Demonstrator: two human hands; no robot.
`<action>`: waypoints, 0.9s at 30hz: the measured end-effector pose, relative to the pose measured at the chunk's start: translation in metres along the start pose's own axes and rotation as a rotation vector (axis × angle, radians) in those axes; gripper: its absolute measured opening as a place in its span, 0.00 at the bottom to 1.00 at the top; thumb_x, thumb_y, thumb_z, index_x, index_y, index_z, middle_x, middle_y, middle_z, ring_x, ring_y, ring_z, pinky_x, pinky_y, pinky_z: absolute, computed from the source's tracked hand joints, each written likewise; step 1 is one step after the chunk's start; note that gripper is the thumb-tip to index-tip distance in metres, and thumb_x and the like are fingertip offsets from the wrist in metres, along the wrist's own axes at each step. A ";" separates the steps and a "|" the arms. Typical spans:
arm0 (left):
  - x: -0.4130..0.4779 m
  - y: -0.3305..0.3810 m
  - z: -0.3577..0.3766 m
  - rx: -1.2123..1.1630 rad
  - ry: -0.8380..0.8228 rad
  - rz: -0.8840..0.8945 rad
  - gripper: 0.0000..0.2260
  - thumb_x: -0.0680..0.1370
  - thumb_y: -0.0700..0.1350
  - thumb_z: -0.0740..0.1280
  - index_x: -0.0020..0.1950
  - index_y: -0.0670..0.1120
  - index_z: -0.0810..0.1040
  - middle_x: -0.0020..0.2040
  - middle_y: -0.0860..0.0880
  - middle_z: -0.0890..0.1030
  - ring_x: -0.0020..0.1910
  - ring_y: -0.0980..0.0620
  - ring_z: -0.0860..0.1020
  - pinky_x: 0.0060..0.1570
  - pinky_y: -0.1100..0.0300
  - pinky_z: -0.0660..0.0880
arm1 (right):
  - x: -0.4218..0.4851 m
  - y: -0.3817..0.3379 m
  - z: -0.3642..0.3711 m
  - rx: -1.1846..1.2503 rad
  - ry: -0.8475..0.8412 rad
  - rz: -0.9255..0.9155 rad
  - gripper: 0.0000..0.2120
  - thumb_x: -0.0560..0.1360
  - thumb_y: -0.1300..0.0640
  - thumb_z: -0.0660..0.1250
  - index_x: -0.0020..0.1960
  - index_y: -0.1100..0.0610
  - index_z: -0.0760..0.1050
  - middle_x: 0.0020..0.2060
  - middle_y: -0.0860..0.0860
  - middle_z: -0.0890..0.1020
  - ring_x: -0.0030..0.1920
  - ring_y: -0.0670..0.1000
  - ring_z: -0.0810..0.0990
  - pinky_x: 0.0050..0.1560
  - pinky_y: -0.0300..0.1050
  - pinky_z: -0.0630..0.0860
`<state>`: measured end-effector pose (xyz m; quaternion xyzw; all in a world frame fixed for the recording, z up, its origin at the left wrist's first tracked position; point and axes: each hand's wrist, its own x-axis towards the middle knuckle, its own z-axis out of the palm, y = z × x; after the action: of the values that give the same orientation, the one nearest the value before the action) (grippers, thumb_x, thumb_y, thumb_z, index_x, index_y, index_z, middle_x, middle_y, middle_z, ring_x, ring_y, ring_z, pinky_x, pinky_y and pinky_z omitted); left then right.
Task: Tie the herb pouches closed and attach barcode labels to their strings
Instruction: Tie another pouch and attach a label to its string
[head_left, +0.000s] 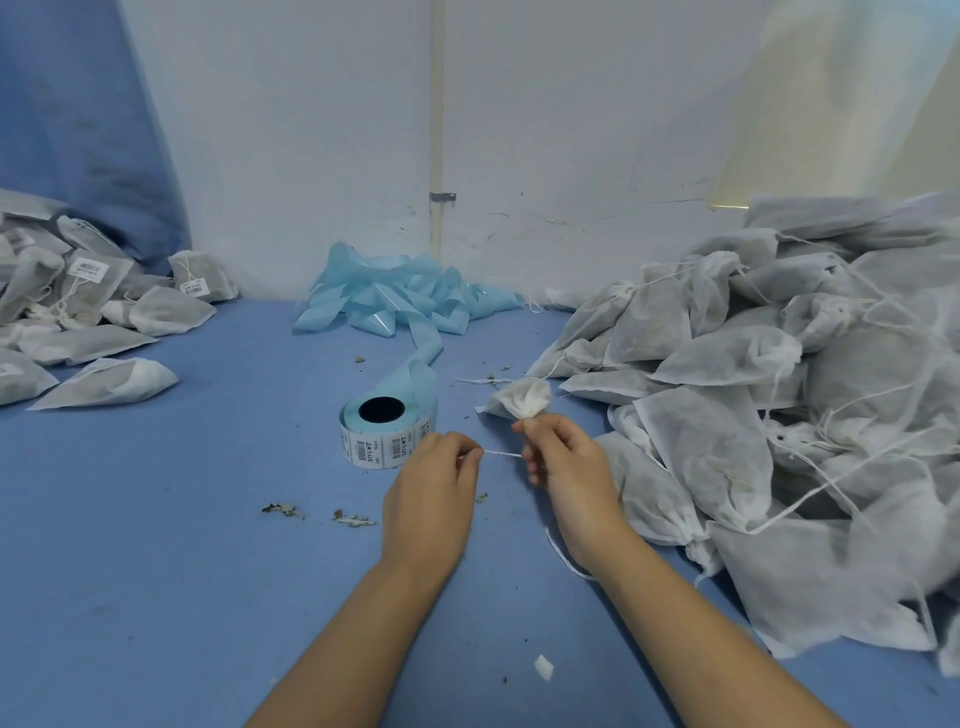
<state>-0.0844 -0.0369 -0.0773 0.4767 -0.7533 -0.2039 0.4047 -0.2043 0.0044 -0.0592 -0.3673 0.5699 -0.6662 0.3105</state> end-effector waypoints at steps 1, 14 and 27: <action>0.000 0.000 0.000 0.019 0.001 0.010 0.07 0.81 0.48 0.61 0.49 0.48 0.77 0.46 0.56 0.74 0.41 0.59 0.70 0.39 0.62 0.64 | -0.001 0.001 -0.001 -0.147 0.010 -0.086 0.07 0.78 0.60 0.63 0.43 0.60 0.77 0.25 0.42 0.71 0.29 0.43 0.66 0.31 0.33 0.65; -0.005 0.010 -0.005 -0.174 -0.042 0.323 0.06 0.80 0.41 0.63 0.44 0.50 0.75 0.64 0.79 0.61 0.51 0.74 0.71 0.41 0.68 0.70 | -0.017 -0.004 0.005 -1.121 -0.018 -0.554 0.18 0.76 0.62 0.61 0.65 0.57 0.74 0.67 0.48 0.73 0.66 0.52 0.70 0.62 0.47 0.67; -0.003 0.006 -0.002 -0.195 -0.087 0.208 0.04 0.80 0.44 0.63 0.50 0.48 0.77 0.52 0.58 0.78 0.45 0.58 0.76 0.48 0.55 0.74 | -0.011 0.004 -0.001 -0.708 0.117 -0.555 0.10 0.77 0.61 0.65 0.56 0.55 0.80 0.53 0.47 0.82 0.56 0.50 0.75 0.59 0.43 0.69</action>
<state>-0.0857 -0.0307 -0.0732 0.3451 -0.7922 -0.2536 0.4348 -0.1991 0.0129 -0.0643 -0.5514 0.6595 -0.5078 -0.0574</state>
